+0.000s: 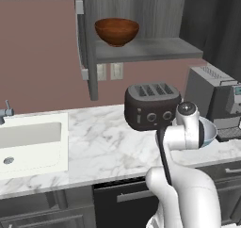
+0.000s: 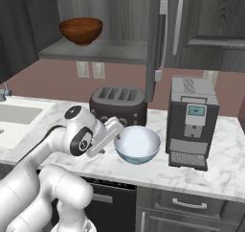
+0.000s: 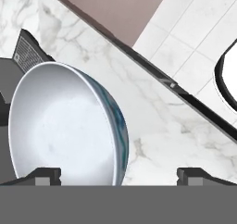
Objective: Open the cabinet. Pick the bowls from the counter and place them in the cabinet. Then close the cabinet.
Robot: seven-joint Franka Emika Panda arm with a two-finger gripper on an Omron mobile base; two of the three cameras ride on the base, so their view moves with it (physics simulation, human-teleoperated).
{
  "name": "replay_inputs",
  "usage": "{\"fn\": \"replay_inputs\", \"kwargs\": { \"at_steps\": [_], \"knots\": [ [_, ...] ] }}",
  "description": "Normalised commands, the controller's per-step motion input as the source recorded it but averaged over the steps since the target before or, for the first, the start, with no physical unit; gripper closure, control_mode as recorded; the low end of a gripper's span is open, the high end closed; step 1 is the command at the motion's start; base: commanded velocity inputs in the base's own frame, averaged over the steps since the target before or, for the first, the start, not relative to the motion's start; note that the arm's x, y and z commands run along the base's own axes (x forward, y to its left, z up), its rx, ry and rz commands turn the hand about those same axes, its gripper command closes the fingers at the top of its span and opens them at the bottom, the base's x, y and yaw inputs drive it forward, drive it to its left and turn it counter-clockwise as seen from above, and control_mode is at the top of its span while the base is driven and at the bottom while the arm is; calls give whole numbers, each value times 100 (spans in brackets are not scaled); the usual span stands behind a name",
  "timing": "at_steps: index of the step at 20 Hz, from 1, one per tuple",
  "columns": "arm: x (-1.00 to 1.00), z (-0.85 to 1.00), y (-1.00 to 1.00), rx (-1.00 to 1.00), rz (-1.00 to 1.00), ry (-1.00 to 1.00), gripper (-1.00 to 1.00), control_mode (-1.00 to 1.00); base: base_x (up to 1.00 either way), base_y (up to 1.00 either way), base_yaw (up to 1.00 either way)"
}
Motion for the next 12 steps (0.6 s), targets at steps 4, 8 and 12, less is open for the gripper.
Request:
{"fn": "replay_inputs", "kwargs": {
  "at_steps": [4,8,12],
  "knots": [
    [6,-19,-4,0,0,0,-100,-100,0,0,0],
    [5,-23,-8,0,0,1,-100,-100,0,0,0],
    [1,-26,-9,0,-1,2,-100,-100,0,0,0]
  ]
}}
